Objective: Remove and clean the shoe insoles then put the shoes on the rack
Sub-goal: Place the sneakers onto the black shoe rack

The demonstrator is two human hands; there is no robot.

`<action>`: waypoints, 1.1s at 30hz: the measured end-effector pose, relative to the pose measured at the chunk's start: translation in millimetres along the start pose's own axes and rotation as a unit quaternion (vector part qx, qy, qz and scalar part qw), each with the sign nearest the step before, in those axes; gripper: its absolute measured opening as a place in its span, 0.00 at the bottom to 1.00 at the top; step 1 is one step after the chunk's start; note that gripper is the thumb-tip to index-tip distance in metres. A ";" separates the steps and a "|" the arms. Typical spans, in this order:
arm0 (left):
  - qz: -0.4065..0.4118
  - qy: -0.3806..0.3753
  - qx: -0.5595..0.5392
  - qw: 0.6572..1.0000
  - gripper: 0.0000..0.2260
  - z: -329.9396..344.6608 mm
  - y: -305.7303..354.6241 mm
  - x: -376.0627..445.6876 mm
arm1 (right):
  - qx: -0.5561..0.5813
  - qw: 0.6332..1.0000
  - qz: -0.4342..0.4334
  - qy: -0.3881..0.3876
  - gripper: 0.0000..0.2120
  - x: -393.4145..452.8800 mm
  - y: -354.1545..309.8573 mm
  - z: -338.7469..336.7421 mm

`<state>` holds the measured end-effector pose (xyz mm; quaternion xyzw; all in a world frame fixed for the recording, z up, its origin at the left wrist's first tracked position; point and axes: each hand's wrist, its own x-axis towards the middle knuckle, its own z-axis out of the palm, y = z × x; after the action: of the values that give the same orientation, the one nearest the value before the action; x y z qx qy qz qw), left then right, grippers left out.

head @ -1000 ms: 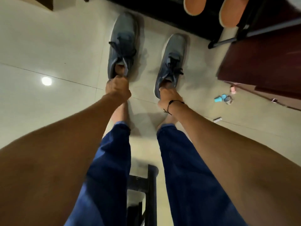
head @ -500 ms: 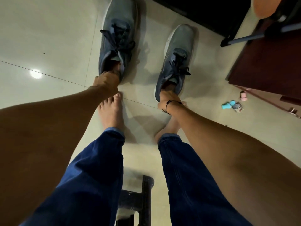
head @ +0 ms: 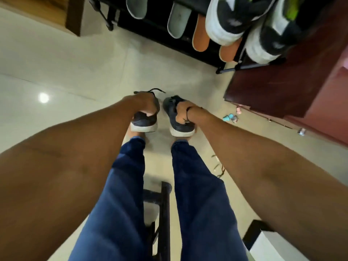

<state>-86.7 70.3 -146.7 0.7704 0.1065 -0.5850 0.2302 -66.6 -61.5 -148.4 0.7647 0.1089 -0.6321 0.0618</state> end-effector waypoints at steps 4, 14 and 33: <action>-0.001 -0.068 0.028 0.997 0.12 -23.5 13.0 -88.7 | 0.014 1.000 -0.013 -0.022 0.19 -92.7 -23.6 -33.5; 0.055 0.106 0.149 0.982 0.21 -108.2 34.9 -241.1 | 0.062 0.989 -0.036 0.131 0.12 -269.3 -43.0 -127.4; 0.092 0.290 0.125 0.944 0.15 -242.7 81.4 -213.5 | 0.099 0.940 -0.062 0.322 0.09 -261.9 -42.0 -260.2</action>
<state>92.8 138.2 125.8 0.9356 0.0238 -0.3213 0.1443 124.7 16.4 160.4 0.9213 0.1071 -0.3624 -0.0916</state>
